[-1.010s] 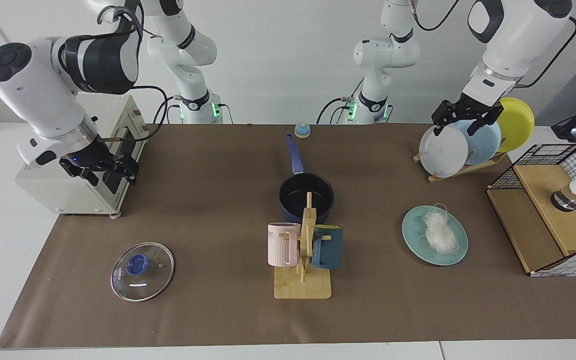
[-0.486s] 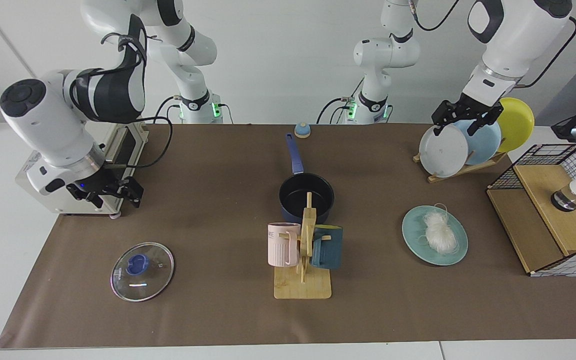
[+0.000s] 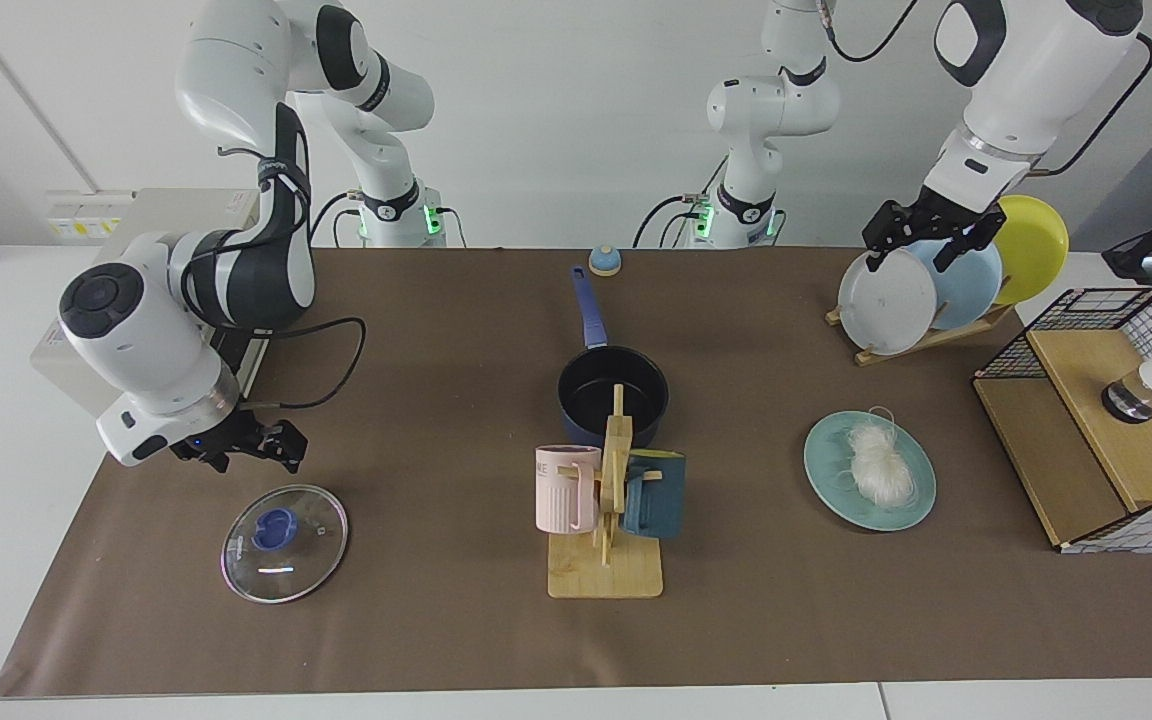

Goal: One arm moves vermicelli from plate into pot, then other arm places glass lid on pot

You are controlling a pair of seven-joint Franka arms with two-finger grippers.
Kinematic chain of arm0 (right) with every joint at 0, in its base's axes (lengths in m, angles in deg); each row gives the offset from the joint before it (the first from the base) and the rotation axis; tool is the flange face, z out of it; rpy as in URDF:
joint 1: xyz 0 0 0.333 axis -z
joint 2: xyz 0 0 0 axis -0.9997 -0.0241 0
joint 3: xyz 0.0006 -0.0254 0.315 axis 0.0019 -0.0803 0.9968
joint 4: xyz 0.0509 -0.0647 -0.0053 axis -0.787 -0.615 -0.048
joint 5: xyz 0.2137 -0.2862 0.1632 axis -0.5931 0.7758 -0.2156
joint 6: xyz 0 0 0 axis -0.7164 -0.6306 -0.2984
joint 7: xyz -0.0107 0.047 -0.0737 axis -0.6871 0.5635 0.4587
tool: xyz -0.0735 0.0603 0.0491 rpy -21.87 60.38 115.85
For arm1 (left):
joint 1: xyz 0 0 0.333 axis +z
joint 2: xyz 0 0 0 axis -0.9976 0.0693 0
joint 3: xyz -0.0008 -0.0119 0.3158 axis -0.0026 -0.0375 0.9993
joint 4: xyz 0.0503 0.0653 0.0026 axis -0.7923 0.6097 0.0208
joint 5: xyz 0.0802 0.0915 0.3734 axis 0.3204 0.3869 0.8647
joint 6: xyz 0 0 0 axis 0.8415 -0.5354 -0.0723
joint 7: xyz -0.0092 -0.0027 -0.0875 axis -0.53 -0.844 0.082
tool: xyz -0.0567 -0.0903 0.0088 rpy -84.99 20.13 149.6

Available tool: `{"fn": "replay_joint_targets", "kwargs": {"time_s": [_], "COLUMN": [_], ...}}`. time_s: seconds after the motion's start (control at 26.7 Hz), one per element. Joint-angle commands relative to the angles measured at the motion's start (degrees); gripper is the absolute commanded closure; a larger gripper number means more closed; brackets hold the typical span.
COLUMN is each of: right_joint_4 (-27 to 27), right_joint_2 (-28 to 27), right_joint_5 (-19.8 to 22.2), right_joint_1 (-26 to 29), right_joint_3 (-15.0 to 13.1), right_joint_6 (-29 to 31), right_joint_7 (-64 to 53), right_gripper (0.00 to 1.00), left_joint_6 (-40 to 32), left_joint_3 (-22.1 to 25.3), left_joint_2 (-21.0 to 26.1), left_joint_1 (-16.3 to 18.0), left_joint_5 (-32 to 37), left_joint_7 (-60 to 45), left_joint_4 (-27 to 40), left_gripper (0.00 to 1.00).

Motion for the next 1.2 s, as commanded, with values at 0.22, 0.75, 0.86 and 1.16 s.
{"fn": "replay_joint_targets", "kwargs": {"time_s": [0.22, 0.75, 0.86, 1.16], "right_joint_4": [2.1, 1.8, 1.4, 1.1], "right_joint_2": [-5.2, -7.6, -7.5, -7.4], "right_joint_5": [1.3, 3.9, 4.6, 3.4], "right_joint_1": [-0.4, -0.5, -0.8, 0.0], "right_joint_3": [0.0, 0.2, 0.2, 0.7], "right_joint_6": [5.3, 10.3, 10.4, 11.4], "right_joint_7": [1.3, 1.5, 1.5, 1.0], "right_gripper": [0.00, 0.00, 0.00, 0.00], "left_joint_6": [19.7, 28.9, 30.6, 34.6], "left_joint_3": [0.4, -0.1, -0.1, 0.0], "left_joint_2": [16.1, 26.2, 27.9, 30.3], "left_joint_1": [0.7, 0.8, 0.8, 0.9], "left_joint_5": [2.9, 3.6, 3.6, 4.2], "left_joint_7": [-0.9, -3.9, -3.7, -4.1], "left_joint_4": [-0.6, 0.4, 0.4, 1.2], "left_gripper": [0.00, 0.00, 0.00, 0.00]}}
